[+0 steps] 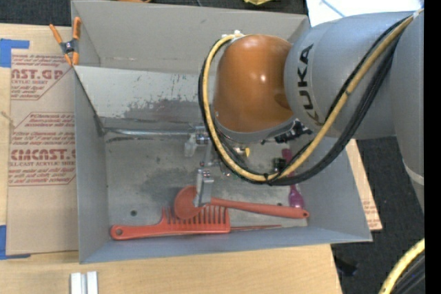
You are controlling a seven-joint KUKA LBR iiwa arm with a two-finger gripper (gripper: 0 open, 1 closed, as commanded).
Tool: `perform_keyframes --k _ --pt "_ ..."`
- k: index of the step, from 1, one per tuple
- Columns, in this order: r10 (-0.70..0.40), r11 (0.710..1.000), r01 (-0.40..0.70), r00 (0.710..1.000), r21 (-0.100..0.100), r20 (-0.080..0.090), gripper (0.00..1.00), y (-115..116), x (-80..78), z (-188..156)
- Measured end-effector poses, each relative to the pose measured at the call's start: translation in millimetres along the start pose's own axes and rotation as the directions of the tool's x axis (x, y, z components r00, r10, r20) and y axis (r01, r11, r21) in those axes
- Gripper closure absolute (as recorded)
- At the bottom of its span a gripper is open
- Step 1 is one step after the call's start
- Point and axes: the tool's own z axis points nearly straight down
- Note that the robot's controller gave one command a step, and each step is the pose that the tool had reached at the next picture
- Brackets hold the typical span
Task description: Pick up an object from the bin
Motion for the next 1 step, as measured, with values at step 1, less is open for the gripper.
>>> perform_keyframes --k 1 --pt "0.002 1.0 -0.002 1.0 -0.001 0.008 0.0 -1.0 -1.6 -4.6"
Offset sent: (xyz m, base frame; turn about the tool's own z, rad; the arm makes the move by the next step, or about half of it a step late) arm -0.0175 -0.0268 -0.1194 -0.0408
